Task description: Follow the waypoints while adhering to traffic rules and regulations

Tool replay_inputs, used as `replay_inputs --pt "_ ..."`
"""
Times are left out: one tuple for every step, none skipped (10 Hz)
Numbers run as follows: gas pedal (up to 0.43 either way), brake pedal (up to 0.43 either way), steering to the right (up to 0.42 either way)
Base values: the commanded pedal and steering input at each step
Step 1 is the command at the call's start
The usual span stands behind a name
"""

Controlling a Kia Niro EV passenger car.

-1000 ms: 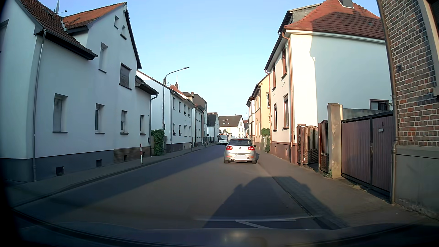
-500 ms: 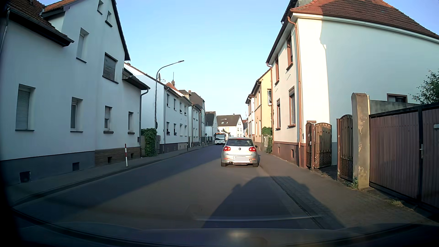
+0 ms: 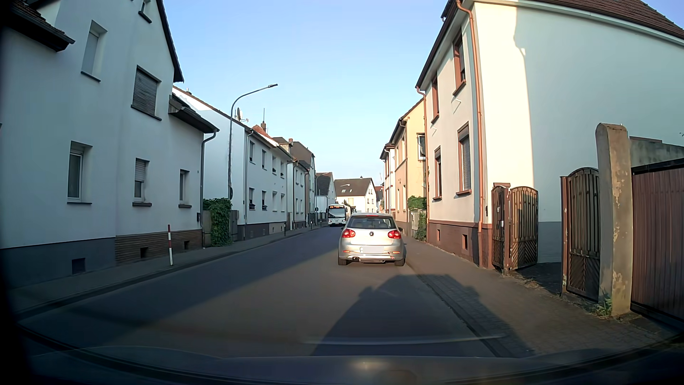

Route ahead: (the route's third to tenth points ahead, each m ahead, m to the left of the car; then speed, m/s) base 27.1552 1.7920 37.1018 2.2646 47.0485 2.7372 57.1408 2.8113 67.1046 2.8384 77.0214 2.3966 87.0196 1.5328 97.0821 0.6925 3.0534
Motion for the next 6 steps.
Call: replay_inputs --pt "0.0 0.268 0.011" --pt "0.0 0.268 0.007" --pt "0.0 0.268 0.005" --pt "0.0 0.268 0.004" --pt "0.0 0.268 0.004" --pt "0.0 0.268 0.003"
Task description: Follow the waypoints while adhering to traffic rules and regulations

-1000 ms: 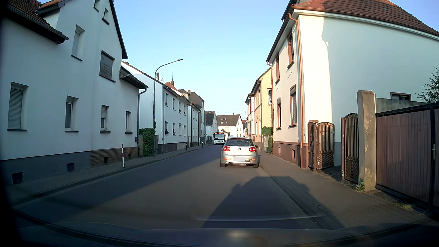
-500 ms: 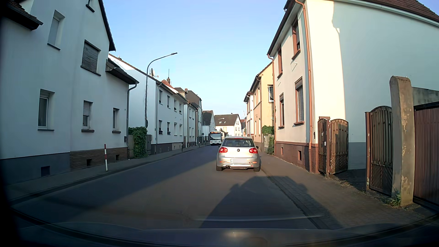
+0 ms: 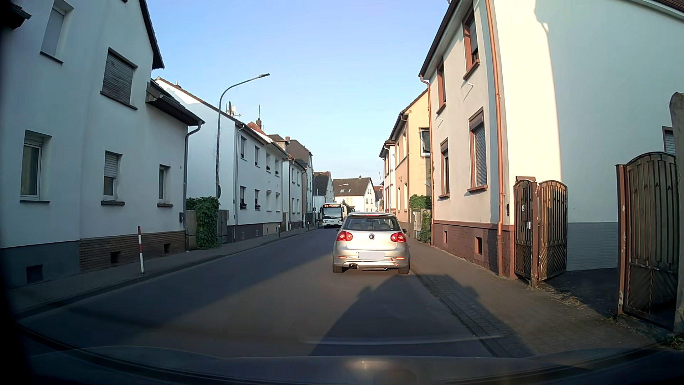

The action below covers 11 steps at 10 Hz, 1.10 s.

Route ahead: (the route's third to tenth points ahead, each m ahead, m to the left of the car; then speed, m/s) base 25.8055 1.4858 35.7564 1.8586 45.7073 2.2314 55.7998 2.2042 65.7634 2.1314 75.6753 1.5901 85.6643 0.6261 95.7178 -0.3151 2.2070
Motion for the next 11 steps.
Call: replay_inputs --pt "0.0 0.268 0.003" --pt "0.0 0.274 0.003" --pt "0.0 0.274 0.003" --pt "0.0 0.268 0.003" --pt "0.0 0.268 0.001" --pt "0.0 0.274 0.001" --pt "0.0 0.268 0.0" --pt "0.0 0.268 0.0" --pt "0.0 0.268 0.0" --pt "0.0 0.268 0.0" --pt "0.0 0.268 0.0"
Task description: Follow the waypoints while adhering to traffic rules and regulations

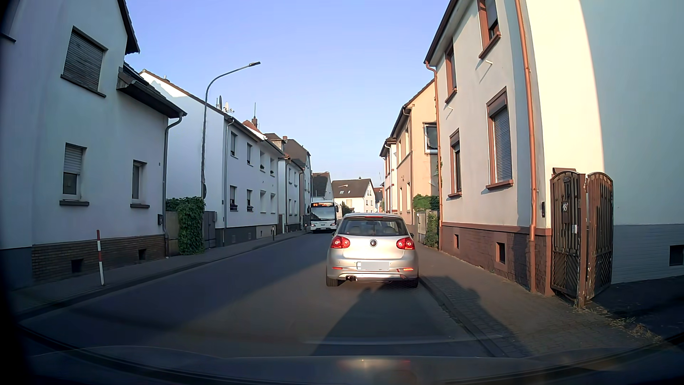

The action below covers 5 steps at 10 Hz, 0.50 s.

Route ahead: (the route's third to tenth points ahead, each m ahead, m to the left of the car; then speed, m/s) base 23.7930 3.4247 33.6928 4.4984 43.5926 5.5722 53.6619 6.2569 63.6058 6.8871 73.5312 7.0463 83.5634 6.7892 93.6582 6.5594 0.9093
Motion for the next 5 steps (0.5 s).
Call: replay_inputs --pt "0.0 0.268 0.0" --pt "0.0 0.268 0.0" --pt "0.0 0.274 0.0" --pt "0.0 0.274 0.0" --pt "0.0 0.268 0.0"
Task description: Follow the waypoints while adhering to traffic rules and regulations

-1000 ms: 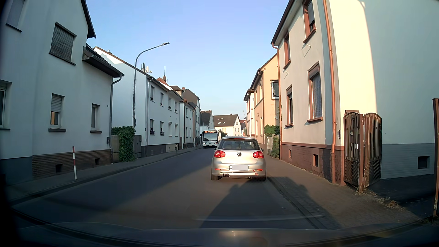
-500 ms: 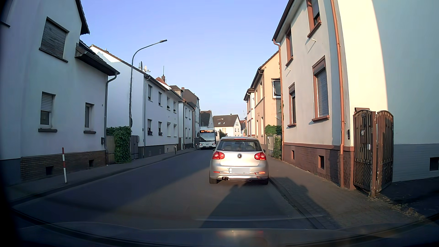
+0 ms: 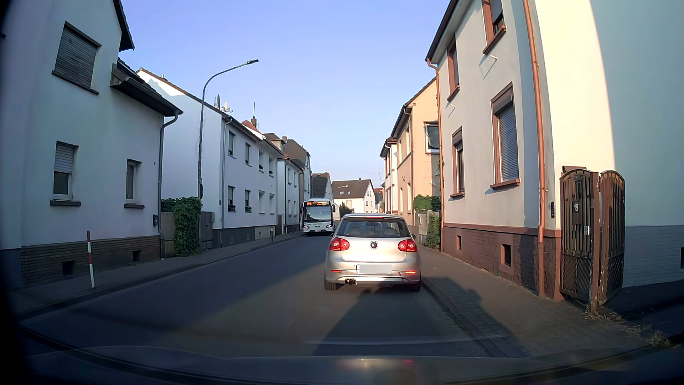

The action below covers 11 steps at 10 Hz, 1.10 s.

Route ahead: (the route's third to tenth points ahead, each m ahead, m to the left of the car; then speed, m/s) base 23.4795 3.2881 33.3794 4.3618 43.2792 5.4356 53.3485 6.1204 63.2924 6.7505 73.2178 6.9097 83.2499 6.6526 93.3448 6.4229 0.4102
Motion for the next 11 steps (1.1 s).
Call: replay_inputs --pt "0.0 0.262 0.0" --pt "0.0 0.262 -0.001" --pt "0.0 0.256 -0.001" --pt "0.0 0.256 -0.001" --pt "0.0 0.25 -0.002" --pt "0.0 0.244 -0.005" --pt "0.0 0.244 -0.007" --pt "0.0 0.244 -0.007" --pt "0.0 0.244 -0.007" --pt "0.0 0.244 -0.007" --pt "0.0 0.244 -0.007"
